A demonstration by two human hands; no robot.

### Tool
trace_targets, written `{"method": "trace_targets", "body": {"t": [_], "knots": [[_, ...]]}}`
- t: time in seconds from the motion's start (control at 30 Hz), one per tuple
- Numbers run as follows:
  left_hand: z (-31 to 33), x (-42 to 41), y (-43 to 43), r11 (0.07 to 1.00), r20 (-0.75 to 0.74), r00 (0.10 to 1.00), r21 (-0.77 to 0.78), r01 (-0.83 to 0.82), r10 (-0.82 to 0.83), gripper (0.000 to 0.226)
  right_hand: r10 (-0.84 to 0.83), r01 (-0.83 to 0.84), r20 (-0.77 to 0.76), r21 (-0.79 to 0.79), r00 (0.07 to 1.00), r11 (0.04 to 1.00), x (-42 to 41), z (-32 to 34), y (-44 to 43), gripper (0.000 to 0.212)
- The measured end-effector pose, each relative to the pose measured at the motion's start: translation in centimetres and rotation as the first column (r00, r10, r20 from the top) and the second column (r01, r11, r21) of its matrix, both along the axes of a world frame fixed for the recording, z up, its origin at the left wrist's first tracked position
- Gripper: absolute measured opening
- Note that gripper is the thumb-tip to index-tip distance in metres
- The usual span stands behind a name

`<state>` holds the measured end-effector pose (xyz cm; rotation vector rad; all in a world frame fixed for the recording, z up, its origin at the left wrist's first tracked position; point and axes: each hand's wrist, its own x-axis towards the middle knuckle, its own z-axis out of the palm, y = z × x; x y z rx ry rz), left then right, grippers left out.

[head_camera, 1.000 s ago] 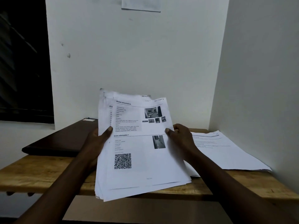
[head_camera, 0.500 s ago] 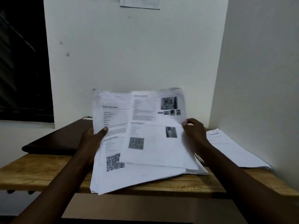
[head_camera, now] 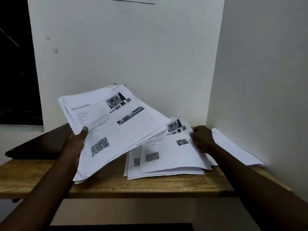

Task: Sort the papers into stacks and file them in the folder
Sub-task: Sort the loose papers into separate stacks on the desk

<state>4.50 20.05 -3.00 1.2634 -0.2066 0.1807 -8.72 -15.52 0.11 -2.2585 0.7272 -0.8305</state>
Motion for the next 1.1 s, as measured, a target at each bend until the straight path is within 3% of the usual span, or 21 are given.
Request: {"method": "trace_targets", "body": {"t": [0.27, 0.3, 0.37, 0.43, 0.5, 0.53, 0.6, 0.67, 0.77, 1.1], "knots": [[0.2, -1.0, -1.0, 0.987, 0.017, 0.987, 0.025, 0.161, -0.161, 0.024, 0.031, -0.05, -0.207, -0.088, 0.978, 0.995, 0.9, -2.1, 0.8, 0.008], [0.2, -1.2, -1.2, 0.987, 0.01, 0.988, 0.028, 0.155, -0.156, 0.025, 0.041, -0.063, -0.191, -0.111, 0.981, 0.992, 0.9, -2.2, 0.6, 0.007], [0.3, -1.4, -1.6, 0.989, 0.007, 0.99, 0.042, 0.141, -0.142, 0.019, 0.071, -0.082, -0.084, -0.145, 0.994, 0.986, 0.9, -1.9, 0.7, 0.025], [0.4, -1.4, -1.6, 0.991, 0.026, 0.992, 0.067, 0.118, -0.12, 0.015, 0.217, -0.223, 0.087, 0.065, 0.972, 0.973, 0.6, -0.9, 2.0, 0.034], [0.5, -1.6, -1.7, 0.991, 0.042, 0.993, 0.084, 0.108, -0.112, 0.013, 0.406, -0.445, 0.181, 0.375, 0.896, 0.814, 0.2, 0.2, 3.9, 0.049], [0.5, -1.8, -1.7, 0.989, 0.052, 0.992, 0.091, 0.113, -0.118, 0.012, 0.469, -0.497, 0.179, 0.432, 0.865, 0.753, 0.2, 0.5, 4.6, 0.054], [0.5, -2.0, -1.7, 0.986, 0.041, 0.988, 0.08, 0.144, -0.148, 0.017, 0.528, -0.546, 0.163, 0.393, 0.833, 0.74, 0.7, 0.7, 5.8, 0.06], [0.6, -2.3, -1.6, 0.982, 0.034, 0.983, 0.053, 0.18, -0.182, 0.026, 0.54, -0.574, 0.198, 0.333, 0.818, 0.748, 1.1, 0.6, 7.0, 0.05], [0.6, -2.7, -1.6, 0.975, 0.027, 0.975, 0.01, 0.22, -0.22, 0.022, 0.51, -0.573, 0.266, 0.29, 0.818, 0.767, 1.8, 0.1, 7.6, 0.032], [1.0, -4.0, -1.6, 0.961, 0.055, 0.96, 0.007, 0.275, -0.275, 0.032, 0.362, -0.448, 0.314, 0.266, 0.878, 0.854, 2.2, -0.5, 6.7, 0.022]]}}
